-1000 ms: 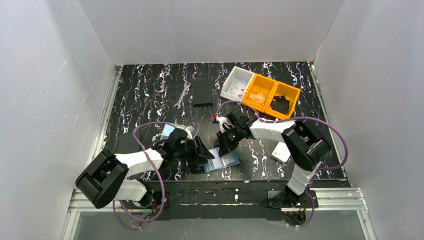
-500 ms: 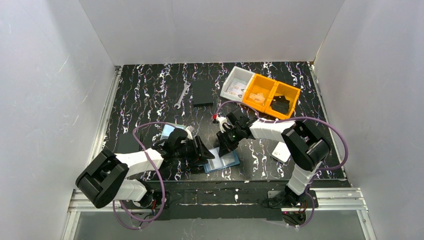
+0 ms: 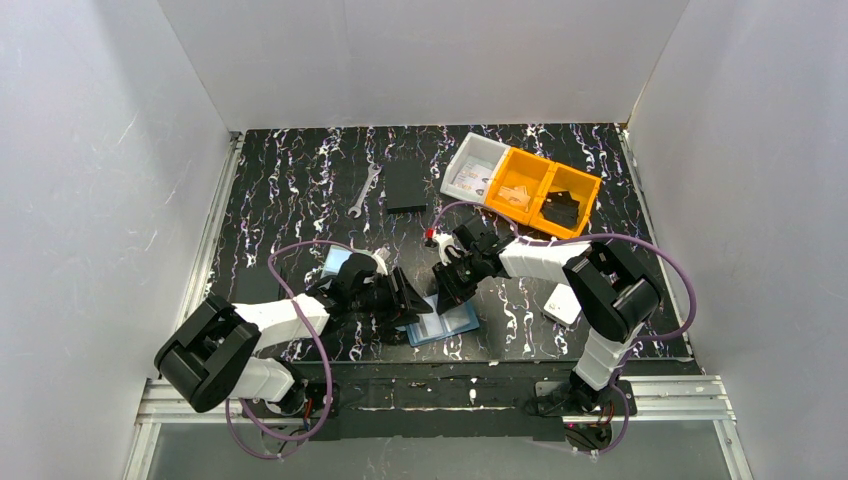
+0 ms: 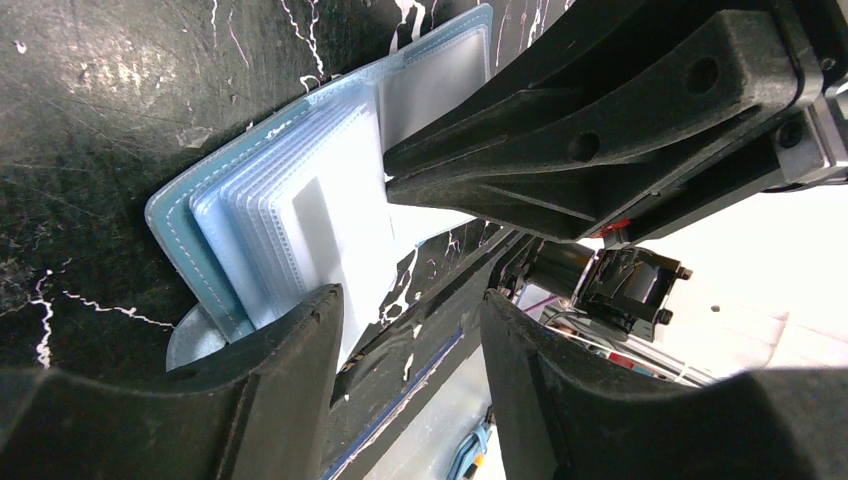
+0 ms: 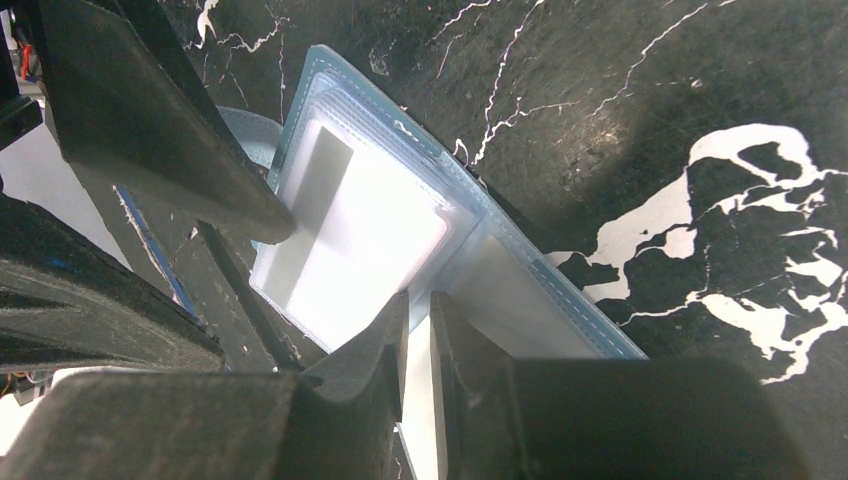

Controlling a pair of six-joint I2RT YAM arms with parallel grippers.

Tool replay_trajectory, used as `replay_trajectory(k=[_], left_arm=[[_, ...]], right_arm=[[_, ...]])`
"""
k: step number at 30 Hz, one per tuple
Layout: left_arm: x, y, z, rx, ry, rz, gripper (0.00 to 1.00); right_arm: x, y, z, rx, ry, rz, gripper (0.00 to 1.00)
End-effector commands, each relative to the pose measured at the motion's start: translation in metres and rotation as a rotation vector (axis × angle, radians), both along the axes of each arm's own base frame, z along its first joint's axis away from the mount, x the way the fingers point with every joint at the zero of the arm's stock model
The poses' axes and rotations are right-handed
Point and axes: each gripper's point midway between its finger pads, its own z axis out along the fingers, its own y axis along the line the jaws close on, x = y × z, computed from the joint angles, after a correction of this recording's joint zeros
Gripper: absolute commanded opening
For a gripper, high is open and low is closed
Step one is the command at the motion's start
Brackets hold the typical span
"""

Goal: Take the credit cards out of the card holder
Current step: Remove the credit card from the card holder.

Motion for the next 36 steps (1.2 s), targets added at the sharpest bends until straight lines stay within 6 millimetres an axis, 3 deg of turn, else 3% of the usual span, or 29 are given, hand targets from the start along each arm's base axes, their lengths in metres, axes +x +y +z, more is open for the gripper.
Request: replay_trajectory(k=[1, 10, 19, 36], left_arm=[[0.003, -0.002, 0.009, -0.019, -0.034, 0.010, 0.52], [0.001, 0.007, 0.018, -0.034, -0.082, 0.039, 0.52], [-0.003, 0.008, 0.006, -0.006, -0.033, 0.032, 0.49], [-0.005, 0.011, 0.002, 0.029, -0.024, 0.023, 0.49]], right_arm=[[0.010, -0.001, -0.003, -0.024, -0.051, -0.011, 0.24], [0.010, -0.003, -0.011, -0.054, -0.037, -0.018, 0.21], [0.011, -0.004, -0.011, -0.059, -0.039, -0.022, 0.21], [0.011, -0.005, -0.015, -0.076, -0.031, -0.023, 0.20]])
